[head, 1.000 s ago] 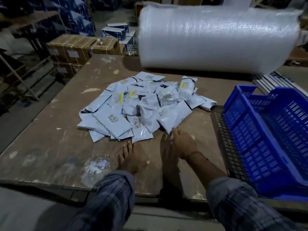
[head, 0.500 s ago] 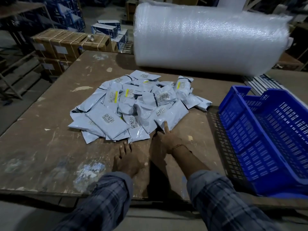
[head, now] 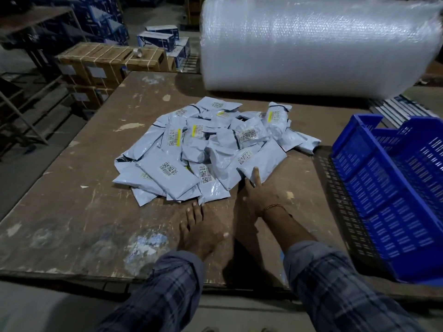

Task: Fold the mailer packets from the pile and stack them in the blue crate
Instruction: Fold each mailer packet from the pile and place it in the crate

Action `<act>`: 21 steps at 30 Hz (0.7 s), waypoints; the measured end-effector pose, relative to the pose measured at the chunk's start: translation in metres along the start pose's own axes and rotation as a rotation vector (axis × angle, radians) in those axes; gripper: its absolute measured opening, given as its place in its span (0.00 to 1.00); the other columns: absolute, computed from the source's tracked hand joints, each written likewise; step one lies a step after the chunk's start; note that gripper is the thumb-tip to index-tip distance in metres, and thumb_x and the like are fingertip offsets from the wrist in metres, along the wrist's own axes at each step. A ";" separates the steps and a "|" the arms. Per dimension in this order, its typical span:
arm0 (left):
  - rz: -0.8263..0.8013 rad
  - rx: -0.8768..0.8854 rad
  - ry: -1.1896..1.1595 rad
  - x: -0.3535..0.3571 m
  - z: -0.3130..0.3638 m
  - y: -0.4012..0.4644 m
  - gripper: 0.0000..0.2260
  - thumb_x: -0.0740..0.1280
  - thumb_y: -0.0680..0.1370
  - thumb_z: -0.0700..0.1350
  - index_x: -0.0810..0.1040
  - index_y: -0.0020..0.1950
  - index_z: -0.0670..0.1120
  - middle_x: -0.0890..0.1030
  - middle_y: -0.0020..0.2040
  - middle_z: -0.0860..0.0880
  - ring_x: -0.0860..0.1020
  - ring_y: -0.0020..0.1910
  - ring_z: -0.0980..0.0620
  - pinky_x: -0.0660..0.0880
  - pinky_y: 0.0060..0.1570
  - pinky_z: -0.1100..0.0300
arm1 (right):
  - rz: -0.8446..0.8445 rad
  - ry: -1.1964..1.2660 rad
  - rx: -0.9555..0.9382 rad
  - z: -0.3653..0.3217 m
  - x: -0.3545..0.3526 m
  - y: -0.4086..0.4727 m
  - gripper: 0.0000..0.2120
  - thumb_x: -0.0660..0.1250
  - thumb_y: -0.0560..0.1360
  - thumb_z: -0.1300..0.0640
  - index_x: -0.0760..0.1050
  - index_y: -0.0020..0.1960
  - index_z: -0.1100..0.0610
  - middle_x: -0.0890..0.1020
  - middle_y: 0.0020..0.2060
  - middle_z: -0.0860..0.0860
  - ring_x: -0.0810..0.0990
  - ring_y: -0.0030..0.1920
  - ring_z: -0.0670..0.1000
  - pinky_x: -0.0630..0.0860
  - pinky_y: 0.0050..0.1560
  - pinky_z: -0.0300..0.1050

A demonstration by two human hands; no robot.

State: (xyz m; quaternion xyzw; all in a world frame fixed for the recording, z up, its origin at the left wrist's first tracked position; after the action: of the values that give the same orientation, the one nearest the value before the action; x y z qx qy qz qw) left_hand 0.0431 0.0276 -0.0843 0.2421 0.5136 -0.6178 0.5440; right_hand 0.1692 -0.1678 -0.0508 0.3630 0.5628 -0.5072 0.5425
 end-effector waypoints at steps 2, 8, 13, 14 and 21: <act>-0.009 0.002 0.002 -0.001 0.000 0.000 0.56 0.67 0.75 0.74 0.36 0.86 0.48 0.32 0.85 0.46 0.33 0.84 0.42 0.43 0.80 0.35 | 0.057 0.151 0.031 0.002 -0.002 -0.003 0.43 0.63 0.82 0.43 0.43 0.84 0.60 0.35 0.82 0.63 0.75 0.69 0.65 0.74 0.65 0.58; 0.003 0.019 0.018 -0.001 0.001 -0.003 0.56 0.65 0.74 0.75 0.37 0.86 0.47 0.33 0.85 0.45 0.34 0.84 0.42 0.44 0.80 0.35 | 0.711 0.515 0.238 0.018 -0.037 -0.078 0.27 0.69 0.79 0.54 0.70 0.76 0.59 0.69 0.78 0.56 0.79 0.63 0.61 0.80 0.54 0.55; 0.030 0.036 0.007 0.000 -0.002 -0.001 0.56 0.64 0.74 0.76 0.37 0.86 0.48 0.34 0.86 0.46 0.35 0.85 0.42 0.44 0.79 0.35 | 1.090 0.706 0.604 0.036 -0.055 -0.167 0.09 0.73 0.74 0.60 0.82 0.55 0.53 0.84 0.51 0.53 0.78 0.53 0.58 0.76 0.55 0.53; 0.031 0.035 -0.003 0.001 -0.003 -0.001 0.56 0.65 0.74 0.76 0.37 0.86 0.48 0.34 0.86 0.46 0.35 0.85 0.43 0.43 0.80 0.36 | 1.095 0.786 0.706 0.042 -0.051 -0.179 0.08 0.73 0.74 0.60 0.82 0.53 0.54 0.83 0.49 0.54 0.77 0.52 0.58 0.76 0.54 0.54; 0.083 0.035 -0.102 0.008 -0.002 -0.008 0.54 0.67 0.77 0.71 0.38 0.86 0.46 0.34 0.86 0.46 0.35 0.85 0.43 0.41 0.81 0.38 | 1.105 1.250 0.963 0.077 -0.030 -0.223 0.06 0.69 0.79 0.63 0.78 0.56 0.58 0.81 0.51 0.50 0.79 0.50 0.46 0.73 0.50 0.40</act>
State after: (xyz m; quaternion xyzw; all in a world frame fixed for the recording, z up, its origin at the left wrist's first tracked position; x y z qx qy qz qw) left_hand 0.0332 0.0250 -0.0889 0.2407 0.4639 -0.6151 0.5903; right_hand -0.0220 -0.2876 0.0257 0.9651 0.2313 -0.0717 0.0999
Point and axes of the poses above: each hand's wrist, its own y-axis towards the middle knuckle, its own x-axis out of the palm, z = x × y, the point moved 4 cm from there along y, towards the middle knuckle
